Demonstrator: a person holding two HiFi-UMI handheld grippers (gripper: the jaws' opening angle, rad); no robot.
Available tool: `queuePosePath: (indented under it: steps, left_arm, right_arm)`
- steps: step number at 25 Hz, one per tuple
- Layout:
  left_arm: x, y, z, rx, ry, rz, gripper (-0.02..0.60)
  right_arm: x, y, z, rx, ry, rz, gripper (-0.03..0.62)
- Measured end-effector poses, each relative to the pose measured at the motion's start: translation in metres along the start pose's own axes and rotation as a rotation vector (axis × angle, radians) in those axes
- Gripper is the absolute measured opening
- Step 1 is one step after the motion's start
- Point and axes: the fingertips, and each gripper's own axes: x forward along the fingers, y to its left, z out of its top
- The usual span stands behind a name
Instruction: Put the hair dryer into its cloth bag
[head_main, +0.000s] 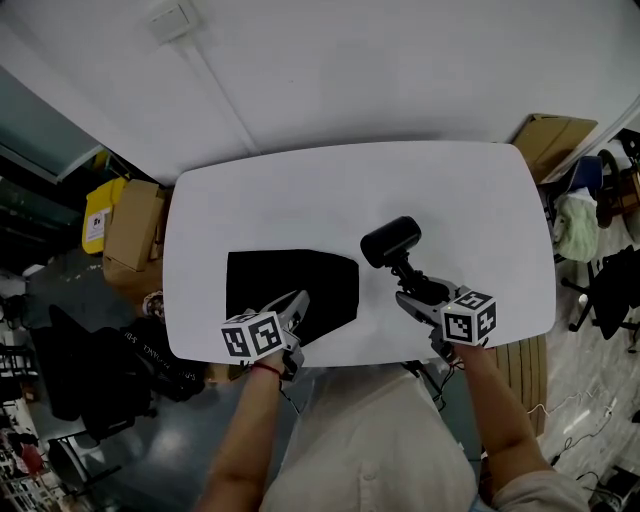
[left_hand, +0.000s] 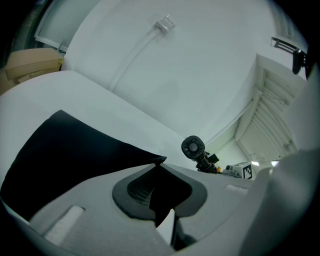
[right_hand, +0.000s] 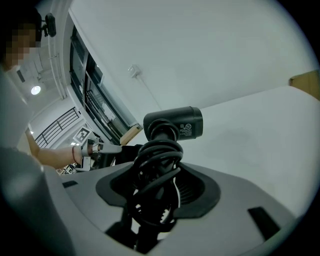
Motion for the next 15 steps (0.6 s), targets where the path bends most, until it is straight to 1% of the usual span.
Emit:
queuePosePath:
  steps: [9, 15]
  left_arm:
    - [-0.002, 0.001, 0.004, -0.005, -0.001, 0.002, 0.031]
    - [-0.002, 0.001, 0.0, -0.006, -0.002, -0.004, 0.031]
  right_arm:
    - [-0.008, 0.014, -0.001, -0.051, 0.045, 0.03, 0.232]
    - [-0.01, 0.023, -0.012, -0.111, 0.088, 0.024, 0.232]
